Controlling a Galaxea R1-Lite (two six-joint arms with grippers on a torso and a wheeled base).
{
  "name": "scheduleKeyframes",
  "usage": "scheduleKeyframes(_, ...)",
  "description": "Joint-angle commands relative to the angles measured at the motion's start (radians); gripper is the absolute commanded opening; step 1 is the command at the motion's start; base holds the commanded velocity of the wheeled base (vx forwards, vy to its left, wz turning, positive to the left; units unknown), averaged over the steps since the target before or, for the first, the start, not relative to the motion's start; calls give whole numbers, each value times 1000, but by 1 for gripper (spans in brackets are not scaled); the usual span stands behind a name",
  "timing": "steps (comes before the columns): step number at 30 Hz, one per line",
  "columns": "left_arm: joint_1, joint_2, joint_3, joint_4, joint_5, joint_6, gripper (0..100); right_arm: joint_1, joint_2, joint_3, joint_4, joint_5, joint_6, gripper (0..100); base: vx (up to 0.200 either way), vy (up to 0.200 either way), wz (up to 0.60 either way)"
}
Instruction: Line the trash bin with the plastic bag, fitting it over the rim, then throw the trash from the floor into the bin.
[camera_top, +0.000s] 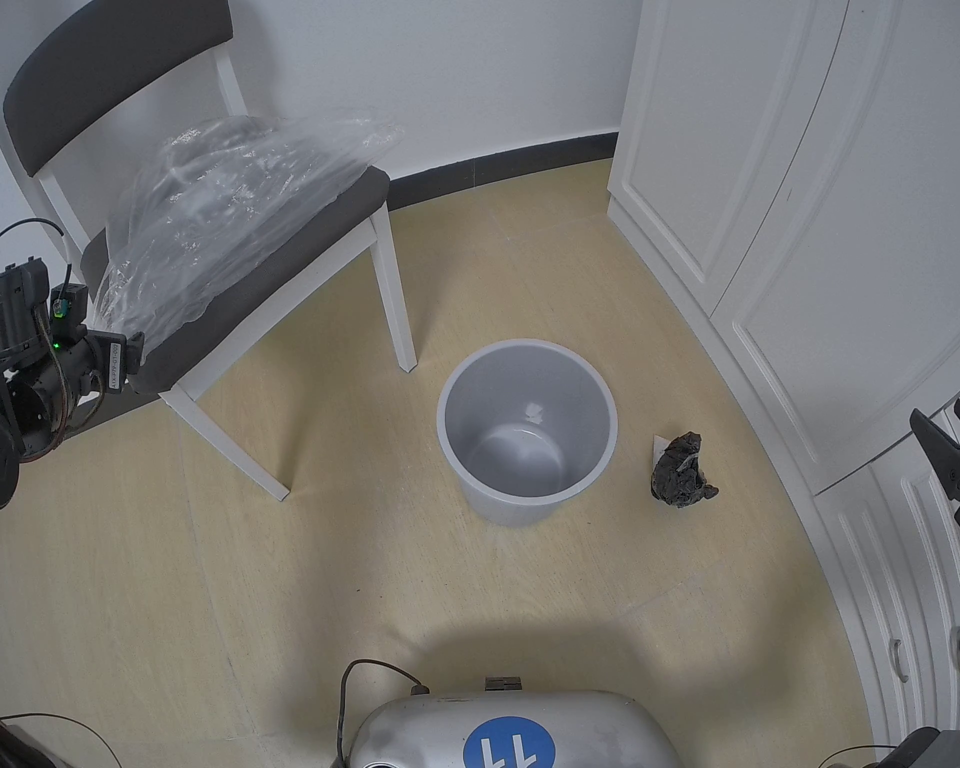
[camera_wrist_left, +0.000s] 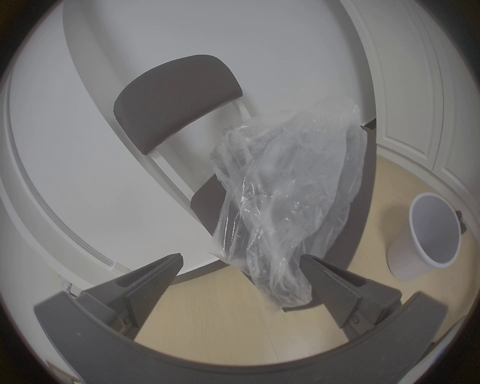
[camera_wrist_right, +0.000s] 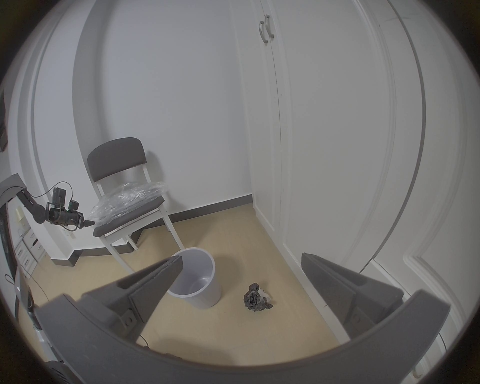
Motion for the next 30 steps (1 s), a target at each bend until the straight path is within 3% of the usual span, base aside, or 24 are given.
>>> scheduleKeyframes(1, 8, 41, -15, -45, 1, -17, 100, 1, -5, -1, -2, 0, 0, 100, 0, 0, 0)
scheduleKeyframes(11, 8, 83, -9, -128, 0, -62, 100, 1, -9, -3, -4, 0, 0, 100, 0, 0, 0)
scheduleKeyframes(12, 8, 83, -8, -128, 0, -62, 0, 1, -9, -3, -4, 0, 0, 100, 0, 0, 0)
scheduleKeyframes(23, -22, 72, 14, -128, -2, -78, 0, 16, 8, 0, -11, 0, 20, 100, 0, 0, 0)
scheduleKeyframes(30, -158, -43, 60, -124, -11, -172, 0, 163, 64, -3, -37, -35, 93, 100, 0, 0, 0)
